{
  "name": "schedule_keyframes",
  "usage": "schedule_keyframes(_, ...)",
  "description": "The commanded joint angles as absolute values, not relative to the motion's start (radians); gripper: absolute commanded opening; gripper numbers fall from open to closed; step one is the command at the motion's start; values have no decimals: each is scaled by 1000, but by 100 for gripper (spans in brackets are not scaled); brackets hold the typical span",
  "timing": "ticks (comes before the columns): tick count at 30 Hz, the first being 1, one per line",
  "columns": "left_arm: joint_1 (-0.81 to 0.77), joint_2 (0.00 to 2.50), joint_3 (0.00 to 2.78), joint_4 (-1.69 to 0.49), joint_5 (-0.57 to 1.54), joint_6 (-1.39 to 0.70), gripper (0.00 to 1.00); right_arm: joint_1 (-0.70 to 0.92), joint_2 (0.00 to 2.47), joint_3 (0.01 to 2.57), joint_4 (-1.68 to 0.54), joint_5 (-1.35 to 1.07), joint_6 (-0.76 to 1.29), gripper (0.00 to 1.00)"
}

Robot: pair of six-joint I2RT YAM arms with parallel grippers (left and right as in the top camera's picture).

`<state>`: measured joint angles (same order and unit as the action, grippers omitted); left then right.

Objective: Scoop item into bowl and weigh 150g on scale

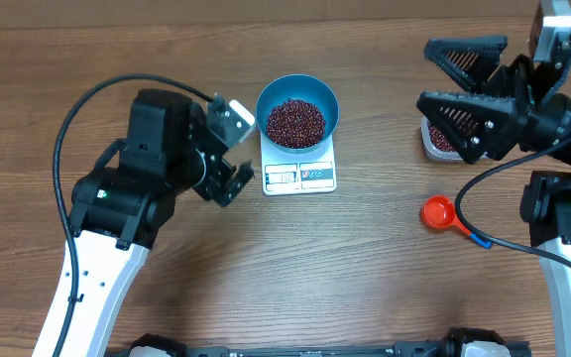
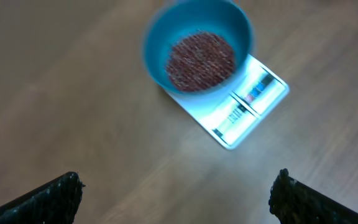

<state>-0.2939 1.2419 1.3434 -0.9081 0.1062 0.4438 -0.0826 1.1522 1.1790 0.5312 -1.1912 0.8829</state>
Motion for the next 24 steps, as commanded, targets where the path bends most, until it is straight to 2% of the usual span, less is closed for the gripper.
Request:
schedule_keyframes(1,-274,1245,1359,-860,15,442,100,-76,1140,1186,538,-1229,887,100)
schedule_keyframes(8,-152,1245,1360,-788,25,444,100,-76,1118,1186,538,-1220,886,100)
schedule_keyframes(14,-14,1225,1360,-797,120,444,100,-76,1087,1186,537,-1206,882,100)
schedule_keyframes(24,133,995,1360,-863,132,440,100,-76,1066,1186,537,-1206,882,100)
